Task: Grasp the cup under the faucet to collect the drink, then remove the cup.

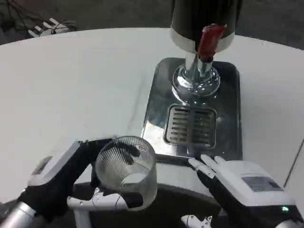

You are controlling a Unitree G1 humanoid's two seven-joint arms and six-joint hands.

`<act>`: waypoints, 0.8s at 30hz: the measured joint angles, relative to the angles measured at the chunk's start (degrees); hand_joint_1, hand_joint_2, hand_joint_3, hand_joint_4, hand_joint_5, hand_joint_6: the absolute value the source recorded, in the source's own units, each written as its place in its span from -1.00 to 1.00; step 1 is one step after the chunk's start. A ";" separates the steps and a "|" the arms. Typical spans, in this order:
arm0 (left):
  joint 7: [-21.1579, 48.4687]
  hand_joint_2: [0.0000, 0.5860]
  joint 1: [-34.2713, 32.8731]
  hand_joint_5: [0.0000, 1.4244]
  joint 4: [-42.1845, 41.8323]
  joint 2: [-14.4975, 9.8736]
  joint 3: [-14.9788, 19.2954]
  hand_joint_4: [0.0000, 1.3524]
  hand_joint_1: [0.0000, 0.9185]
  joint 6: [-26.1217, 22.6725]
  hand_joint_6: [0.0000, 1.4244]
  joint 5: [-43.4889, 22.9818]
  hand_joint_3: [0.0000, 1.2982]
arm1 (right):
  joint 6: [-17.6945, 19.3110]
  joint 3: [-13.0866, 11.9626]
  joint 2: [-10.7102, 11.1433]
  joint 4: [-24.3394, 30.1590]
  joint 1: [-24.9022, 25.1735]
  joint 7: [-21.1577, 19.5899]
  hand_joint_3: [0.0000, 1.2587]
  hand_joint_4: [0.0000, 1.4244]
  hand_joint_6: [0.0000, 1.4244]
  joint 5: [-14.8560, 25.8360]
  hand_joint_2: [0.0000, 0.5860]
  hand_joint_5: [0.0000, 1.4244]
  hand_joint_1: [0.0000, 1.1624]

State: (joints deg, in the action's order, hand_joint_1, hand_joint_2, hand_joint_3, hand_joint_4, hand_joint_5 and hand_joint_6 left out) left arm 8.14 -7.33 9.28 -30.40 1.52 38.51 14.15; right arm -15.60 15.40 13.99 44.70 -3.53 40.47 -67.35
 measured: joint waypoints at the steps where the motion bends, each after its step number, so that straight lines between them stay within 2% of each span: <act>1: 0.00 -1.00 -0.12 0.73 0.17 0.00 -0.05 0.70 0.14 0.01 0.53 0.00 0.59 | 0.01 0.00 -0.04 0.00 -0.06 0.00 -0.86 -1.00 -0.77 0.00 0.36 -1.00 -0.45; 19: 0.01 -1.00 -1.65 0.73 1.74 0.05 -0.75 0.70 0.14 0.04 0.53 0.01 0.59 | 0.07 -0.70 -0.45 -1.44 0.49 -0.01 -0.86 -1.00 -0.77 -0.04 0.36 -1.00 -0.45; 24: -0.01 -1.00 -3.93 0.73 3.79 1.23 -1.44 0.70 0.14 0.03 0.53 0.17 0.59 | 0.00 -1.20 -1.73 -1.66 0.94 -0.45 -0.86 -1.00 -0.77 -1.08 0.36 -1.00 -0.45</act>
State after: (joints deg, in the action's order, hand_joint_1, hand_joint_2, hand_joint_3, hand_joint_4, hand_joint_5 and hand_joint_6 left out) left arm 8.13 -11.25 13.07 -29.17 0.08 38.55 14.32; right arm -15.60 14.20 12.26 43.03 -2.59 40.02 -68.43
